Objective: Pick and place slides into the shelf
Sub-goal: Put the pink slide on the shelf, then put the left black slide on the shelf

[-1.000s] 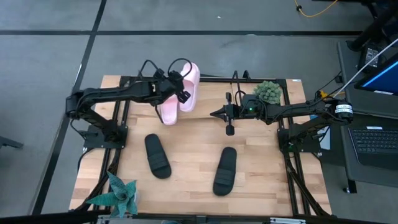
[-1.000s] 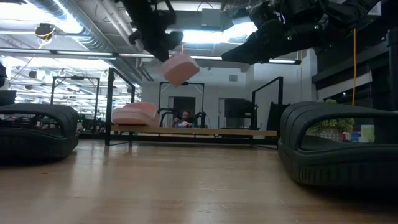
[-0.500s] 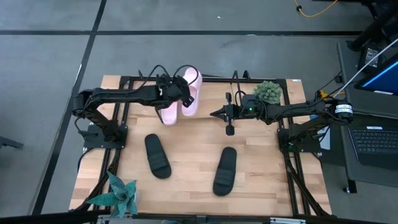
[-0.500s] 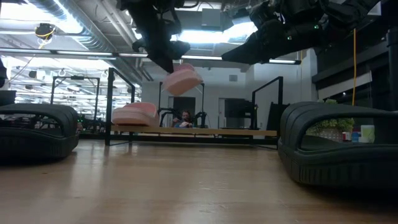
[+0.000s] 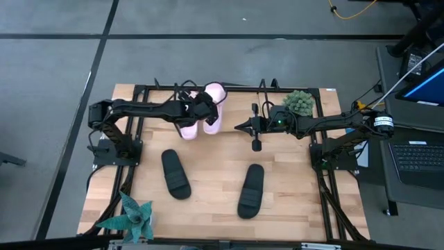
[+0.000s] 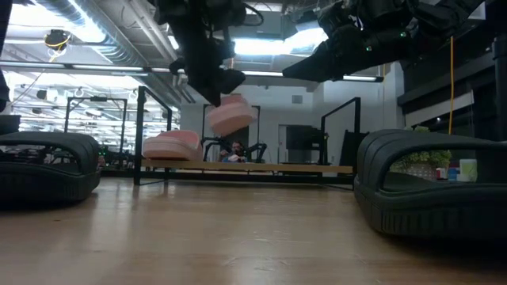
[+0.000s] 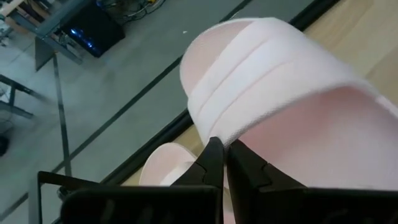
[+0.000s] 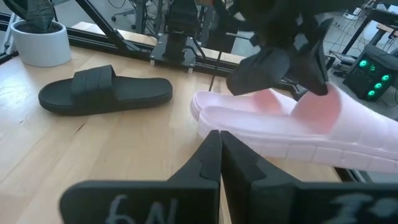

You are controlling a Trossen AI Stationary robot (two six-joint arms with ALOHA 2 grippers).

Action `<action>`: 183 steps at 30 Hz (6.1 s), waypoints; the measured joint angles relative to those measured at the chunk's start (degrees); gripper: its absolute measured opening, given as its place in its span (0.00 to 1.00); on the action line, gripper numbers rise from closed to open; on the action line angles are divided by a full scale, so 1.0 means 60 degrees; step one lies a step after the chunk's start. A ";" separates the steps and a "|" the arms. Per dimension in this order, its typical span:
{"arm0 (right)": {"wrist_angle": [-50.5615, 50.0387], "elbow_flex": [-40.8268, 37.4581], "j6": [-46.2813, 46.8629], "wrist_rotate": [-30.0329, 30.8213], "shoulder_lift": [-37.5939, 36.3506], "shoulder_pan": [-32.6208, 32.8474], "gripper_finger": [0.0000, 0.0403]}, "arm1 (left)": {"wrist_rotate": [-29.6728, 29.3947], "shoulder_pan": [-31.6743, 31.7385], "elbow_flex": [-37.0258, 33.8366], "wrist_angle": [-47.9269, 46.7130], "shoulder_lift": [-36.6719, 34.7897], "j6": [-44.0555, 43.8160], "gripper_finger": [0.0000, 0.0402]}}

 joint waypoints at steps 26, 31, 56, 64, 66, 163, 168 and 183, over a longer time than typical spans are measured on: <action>-0.0018 0.0000 0.0027 -0.0004 0.0000 0.0000 0.02 | 0.0152 0.0004 -0.0514 -0.0621 0.0257 -0.0678 0.00; -0.0018 0.0000 0.0040 -0.0007 0.0000 0.0000 0.02 | 0.0239 0.0004 -0.0514 -0.0616 0.0257 -0.0671 0.00; -0.0007 0.0000 0.0047 -0.0007 0.0000 0.0048 0.02 | 0.0658 0.0007 -0.0517 -0.0619 0.0293 -0.0164 0.01; 0.0128 0.0000 0.0046 -0.0007 0.0000 0.0177 0.02 | 0.0661 0.0004 -0.0517 -0.0619 0.0297 -0.0168 0.09; 0.0143 0.0000 0.0037 -0.0007 0.0000 0.0204 0.02 | 0.0665 0.0004 -0.0517 -0.0619 0.0297 -0.0168 0.10; -0.0475 0.0031 0.0431 -0.0780 -0.0619 0.0375 0.02 | 0.0046 -0.4251 -0.2630 0.6067 -0.2254 0.3610 0.00; -0.1065 0.0404 0.0262 -0.0781 -0.1508 0.0574 0.02 | -0.0035 -0.4791 -0.3429 0.6361 -0.3255 0.3027 0.00; -0.5378 0.1122 0.0893 0.0149 -0.3077 0.2302 0.02 | 0.4729 -0.5366 -0.4666 0.6317 -0.4333 0.2524 0.00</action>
